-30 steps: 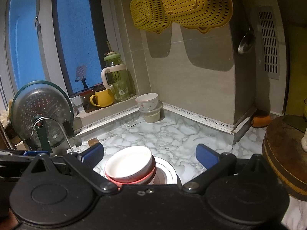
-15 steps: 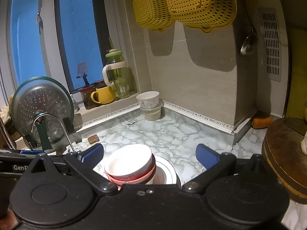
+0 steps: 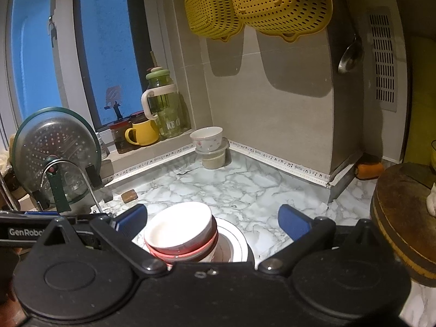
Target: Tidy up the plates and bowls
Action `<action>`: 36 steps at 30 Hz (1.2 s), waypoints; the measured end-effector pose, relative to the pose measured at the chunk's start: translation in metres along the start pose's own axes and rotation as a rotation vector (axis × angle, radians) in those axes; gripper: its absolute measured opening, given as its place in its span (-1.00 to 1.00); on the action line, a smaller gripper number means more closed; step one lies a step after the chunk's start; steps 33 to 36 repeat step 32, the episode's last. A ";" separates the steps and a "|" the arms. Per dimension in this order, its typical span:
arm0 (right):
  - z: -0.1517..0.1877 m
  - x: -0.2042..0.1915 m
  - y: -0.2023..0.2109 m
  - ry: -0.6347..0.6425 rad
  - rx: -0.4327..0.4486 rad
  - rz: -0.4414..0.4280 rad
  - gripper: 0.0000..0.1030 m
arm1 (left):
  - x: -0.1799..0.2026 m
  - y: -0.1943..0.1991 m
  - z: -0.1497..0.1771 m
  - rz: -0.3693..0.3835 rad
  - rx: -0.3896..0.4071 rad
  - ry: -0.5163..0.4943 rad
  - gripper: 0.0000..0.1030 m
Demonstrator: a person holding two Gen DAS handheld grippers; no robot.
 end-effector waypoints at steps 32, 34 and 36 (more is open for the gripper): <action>0.006 0.000 -0.004 -0.026 -0.013 0.004 1.00 | -0.007 -0.009 0.012 0.009 -0.040 0.041 1.00; 0.006 0.000 -0.004 -0.026 -0.013 0.004 1.00 | -0.007 -0.009 0.012 0.009 -0.040 0.041 1.00; 0.006 0.000 -0.004 -0.026 -0.013 0.004 1.00 | -0.007 -0.009 0.012 0.009 -0.040 0.041 1.00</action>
Point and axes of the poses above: each gripper's, at about its wrist camera, not at the fingertips, and y roughly against the way its jaws point, x to its right, z to its underside, the point moved 7 cm from there along -y, roughly the way its jaws point, and after that the axes turned 1 degree about -x, right-handed, at the moved point
